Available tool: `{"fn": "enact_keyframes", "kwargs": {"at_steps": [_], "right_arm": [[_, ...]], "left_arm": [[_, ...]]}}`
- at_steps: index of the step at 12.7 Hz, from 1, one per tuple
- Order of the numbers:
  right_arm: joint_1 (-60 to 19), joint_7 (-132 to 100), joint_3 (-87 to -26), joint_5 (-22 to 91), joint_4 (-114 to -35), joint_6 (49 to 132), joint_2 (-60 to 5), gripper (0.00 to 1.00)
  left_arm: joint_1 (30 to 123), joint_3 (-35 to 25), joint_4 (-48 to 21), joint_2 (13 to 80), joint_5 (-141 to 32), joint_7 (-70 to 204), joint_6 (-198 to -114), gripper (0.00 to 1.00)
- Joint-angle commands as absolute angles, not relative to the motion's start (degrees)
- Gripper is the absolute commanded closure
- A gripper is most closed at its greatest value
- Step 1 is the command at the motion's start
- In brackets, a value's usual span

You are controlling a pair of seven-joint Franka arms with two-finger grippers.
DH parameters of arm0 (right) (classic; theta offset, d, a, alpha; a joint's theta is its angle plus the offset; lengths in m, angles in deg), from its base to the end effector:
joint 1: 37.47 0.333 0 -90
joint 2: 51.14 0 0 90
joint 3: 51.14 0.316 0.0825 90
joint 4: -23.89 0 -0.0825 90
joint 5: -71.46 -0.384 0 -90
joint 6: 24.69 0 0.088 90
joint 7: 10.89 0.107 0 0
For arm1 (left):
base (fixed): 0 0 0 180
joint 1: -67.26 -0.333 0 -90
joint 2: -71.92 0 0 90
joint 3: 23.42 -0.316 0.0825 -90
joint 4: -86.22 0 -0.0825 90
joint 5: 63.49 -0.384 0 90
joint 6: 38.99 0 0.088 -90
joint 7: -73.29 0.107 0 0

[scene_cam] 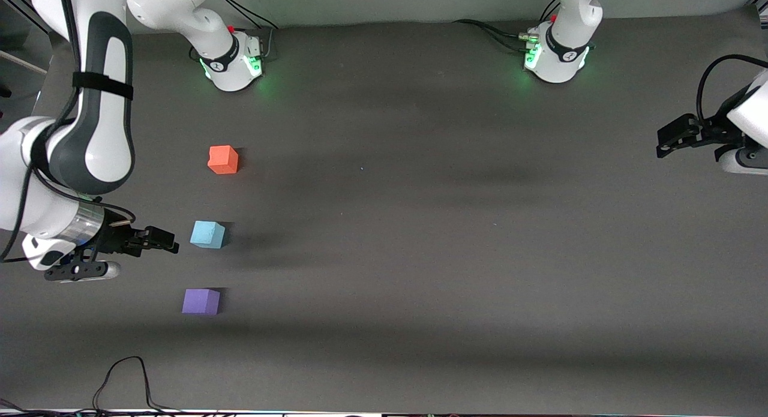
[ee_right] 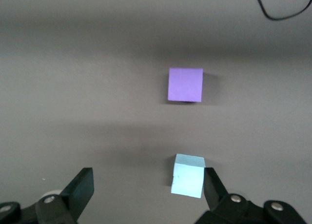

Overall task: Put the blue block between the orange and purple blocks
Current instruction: 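Lower the light-blue block between the orange and purple blocks, then open the right gripper and draw it back from the block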

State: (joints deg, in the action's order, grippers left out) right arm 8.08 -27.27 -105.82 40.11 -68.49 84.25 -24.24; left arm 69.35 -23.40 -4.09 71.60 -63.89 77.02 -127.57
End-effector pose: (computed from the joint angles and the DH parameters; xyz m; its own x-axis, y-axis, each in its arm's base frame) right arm 0.6555 0.0179 0.4475 0.9980 0.0060 0.0633 0.0142 -0.9914 -0.1301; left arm 0.5529 -0.0196 0.6167 0.9942 -0.1016 -0.0361 -0.1018 -0.9948 -0.0046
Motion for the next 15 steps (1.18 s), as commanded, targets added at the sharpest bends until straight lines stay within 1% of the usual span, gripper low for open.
{"fn": "enact_keyframes", "kwargs": {"at_steps": [1, 3, 6, 7, 9, 11, 13, 14, 15], "right_arm": [[6.4, -20.6, -100.3, 48.2, -62.5, 79.0, -26.9, 0.00], [0.3, -15.3, -89.9, 55.9, -62.6, 78.8, -32.5, 0.00], [-7.6, -12.0, -77.5, 64.1, -65.7, 78.1, -39.3, 0.00], [-10.7, -11.4, -74.0, 65.5, -67.2, 77.7, -41.4, 0.00], [-14.7, -11.4, -70.1, 67.5, -68.7, 77.4, -43.7, 0.00], [-20.8, -11.4, -63.7, 69.0, -70.6, 77.4, -46.3, 0.00], [-26.7, -11.4, -57.9, 72.0, -70.5, 75.9, -47.4, 0.00], [-30.3, -11.3, -53.9, 72.2, -70.4, 75.4, -47.7, 0.00], [-32.4, -10.5, -51.6, 72.2, -70.4, 75.2, -48.1, 0.00]], "left_arm": [[69.5, -23.3, -4.8, 72.1, -63.4, 76.3, -128.5, 0.00], [69.5, -23.3, -4.8, 72.1, -63.4, 76.3, -128.5, 0.00], [69.5, -23.3, -4.8, 72.1, -63.4, 76.3, -128.5, 0.00], [69.5, -23.3, -4.8, 72.1, -63.4, 76.3, -128.5, 0.00], [69.5, -23.3, -4.8, 72.1, -63.4, 76.3, -128.5, 0.00], [69.5, -23.3, -4.8, 72.1, -63.6, 76.3, -128.5, 0.00], [69.4, -23.3, -4.8, 72.1, -63.4, 76.3, -128.5, 0.00], [69.5, -23.3, -4.8, 72.1, -63.6, 76.3, -128.5, 0.00], [69.5, -23.3, -4.8, 72.1, -63.4, 76.3, -128.5, 0.00]]}}
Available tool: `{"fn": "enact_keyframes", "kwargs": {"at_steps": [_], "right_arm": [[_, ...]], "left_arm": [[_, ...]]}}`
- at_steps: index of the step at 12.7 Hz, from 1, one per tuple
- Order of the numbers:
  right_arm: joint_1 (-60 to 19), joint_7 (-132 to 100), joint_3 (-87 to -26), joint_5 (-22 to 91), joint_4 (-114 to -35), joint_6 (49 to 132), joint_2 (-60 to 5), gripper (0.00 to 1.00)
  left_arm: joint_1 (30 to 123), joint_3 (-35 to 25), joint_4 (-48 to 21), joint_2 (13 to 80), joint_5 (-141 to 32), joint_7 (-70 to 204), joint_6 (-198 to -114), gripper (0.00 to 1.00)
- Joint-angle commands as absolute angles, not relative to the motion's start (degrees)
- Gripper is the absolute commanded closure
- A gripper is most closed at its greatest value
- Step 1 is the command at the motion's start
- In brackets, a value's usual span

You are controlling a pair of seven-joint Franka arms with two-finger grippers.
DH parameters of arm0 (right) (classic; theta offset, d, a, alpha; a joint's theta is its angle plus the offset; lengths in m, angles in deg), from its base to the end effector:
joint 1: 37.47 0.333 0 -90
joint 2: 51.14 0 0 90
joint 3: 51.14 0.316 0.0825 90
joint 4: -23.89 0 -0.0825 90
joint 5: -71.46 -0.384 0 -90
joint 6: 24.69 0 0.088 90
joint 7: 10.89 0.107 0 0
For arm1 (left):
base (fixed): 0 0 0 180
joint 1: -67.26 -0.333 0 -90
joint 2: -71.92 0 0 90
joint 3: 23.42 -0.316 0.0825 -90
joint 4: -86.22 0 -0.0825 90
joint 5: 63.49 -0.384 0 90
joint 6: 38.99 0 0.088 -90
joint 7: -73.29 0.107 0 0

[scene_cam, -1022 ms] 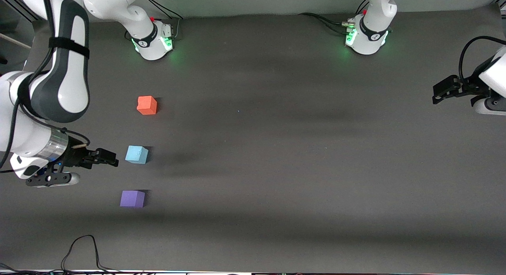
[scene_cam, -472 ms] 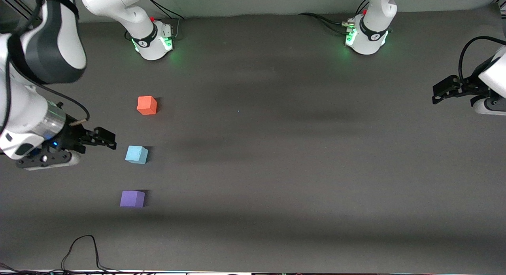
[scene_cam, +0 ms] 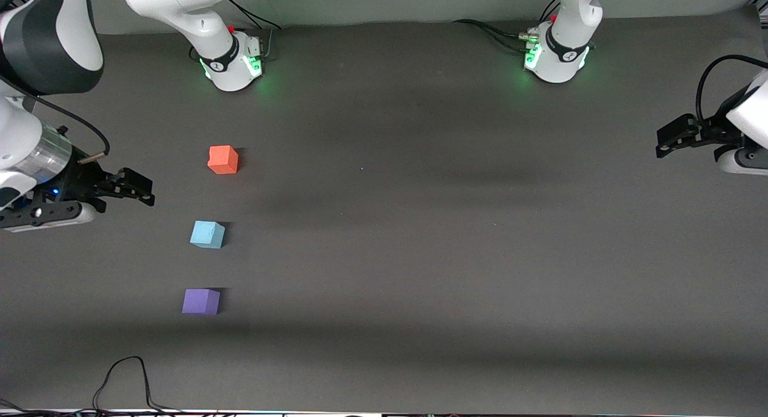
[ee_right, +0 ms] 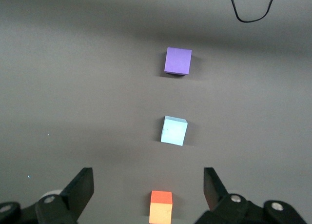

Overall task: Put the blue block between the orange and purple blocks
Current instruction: 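Open the right gripper and draw it back from the block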

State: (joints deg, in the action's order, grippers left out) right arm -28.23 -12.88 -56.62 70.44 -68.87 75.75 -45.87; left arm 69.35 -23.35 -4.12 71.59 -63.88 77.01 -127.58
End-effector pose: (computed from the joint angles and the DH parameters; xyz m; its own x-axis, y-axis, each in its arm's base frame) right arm 0.5937 0.0429 0.5652 0.9943 0.0977 0.0427 0.0981 -0.9952 -0.0074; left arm 0.5530 -0.0201 0.6164 0.9941 -0.1023 -0.0367 -0.1025 -0.9947 -0.0044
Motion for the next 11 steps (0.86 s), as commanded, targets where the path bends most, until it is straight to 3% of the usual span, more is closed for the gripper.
{"fn": "enact_keyframes", "kwargs": {"at_steps": [1, 4, 9, 11], "right_arm": [[-34.1, -9.1, -50.4, 72.2, -70.2, 74.5, -48.3, 0.00], [-36.4, -9.5, -49.3, 72.4, -70.1, 73.1, -50.3, 0.00], [-31.9, -9.0, -53.0, 74.3, -69.6, 72.5, -50.2, 0.00], [-31.3, -9.0, -53.1, 74.1, -65.9, 69.3, -49.4, 0.00]], "left_arm": [[69.5, -23.3, -4.8, 72.1, -63.6, 76.3, -128.4, 0.00], [69.5, -23.3, -4.8, 72.1, -63.6, 76.3, -128.4, 0.00], [69.5, -23.3, -4.9, 72.1, -63.6, 76.3, -128.5, 0.00], [69.5, -23.3, -4.9, 72.1, -63.6, 76.3, -128.5, 0.00]]}}
